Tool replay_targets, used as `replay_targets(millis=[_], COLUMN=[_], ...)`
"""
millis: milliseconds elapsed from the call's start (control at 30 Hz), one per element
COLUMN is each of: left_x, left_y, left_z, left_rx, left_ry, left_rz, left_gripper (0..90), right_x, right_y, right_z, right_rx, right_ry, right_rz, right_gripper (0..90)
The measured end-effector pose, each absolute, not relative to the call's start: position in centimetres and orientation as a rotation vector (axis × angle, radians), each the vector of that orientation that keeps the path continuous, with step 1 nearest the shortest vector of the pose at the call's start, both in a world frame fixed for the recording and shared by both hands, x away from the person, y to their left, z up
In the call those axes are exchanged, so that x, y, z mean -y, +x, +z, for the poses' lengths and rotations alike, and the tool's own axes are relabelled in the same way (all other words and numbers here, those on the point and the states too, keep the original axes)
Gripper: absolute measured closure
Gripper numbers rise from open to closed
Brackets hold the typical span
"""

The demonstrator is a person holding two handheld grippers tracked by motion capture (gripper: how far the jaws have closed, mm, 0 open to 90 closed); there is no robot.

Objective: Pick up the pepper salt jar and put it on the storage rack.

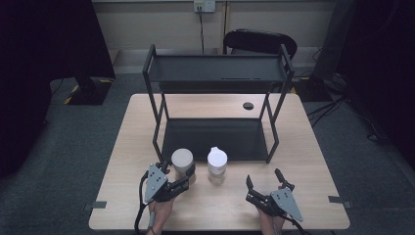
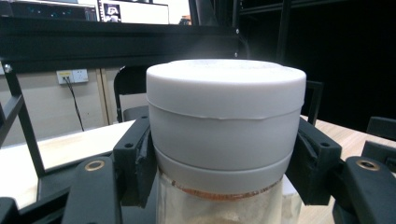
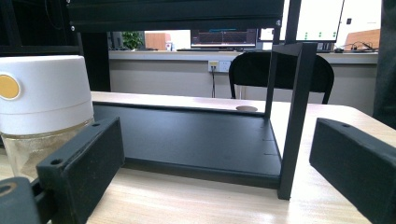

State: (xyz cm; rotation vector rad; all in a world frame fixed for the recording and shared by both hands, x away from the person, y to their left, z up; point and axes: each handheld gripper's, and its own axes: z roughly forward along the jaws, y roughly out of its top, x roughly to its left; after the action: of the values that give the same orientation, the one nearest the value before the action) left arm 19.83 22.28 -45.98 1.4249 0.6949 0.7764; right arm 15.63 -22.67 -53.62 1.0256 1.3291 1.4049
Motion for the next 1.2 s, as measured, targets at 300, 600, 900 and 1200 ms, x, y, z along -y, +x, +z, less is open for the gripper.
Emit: replay_targets(millis=[300,600,900,1200], left_x=[-22.3,-22.1,-21.4,-21.3], left_y=[20.6,21.3,22.4,23.5], left_z=[-43.8,-41.5,-39.4,-37.8], left_rx=[-0.691,-0.666,-0.664,-0.667], left_ry=[1.415,1.422,1.394,1.380], left_rz=[0.761,0.798,0.810,0.803], left_gripper=[34.5,34.5,34.5,34.5], right_x=[22.7,22.7,22.7,22.7], right_y=[15.6,15.6,15.6,15.6], right_z=[-53.6,-53.6,-53.6,-53.6], right_rx=[-1.330,-1.330,-1.329,-1.329], right_ry=[1.025,1.025,1.026,1.026], right_rz=[1.405,1.405,1.405,1.404], right_gripper=[2.3,2.3,2.8,2.8])
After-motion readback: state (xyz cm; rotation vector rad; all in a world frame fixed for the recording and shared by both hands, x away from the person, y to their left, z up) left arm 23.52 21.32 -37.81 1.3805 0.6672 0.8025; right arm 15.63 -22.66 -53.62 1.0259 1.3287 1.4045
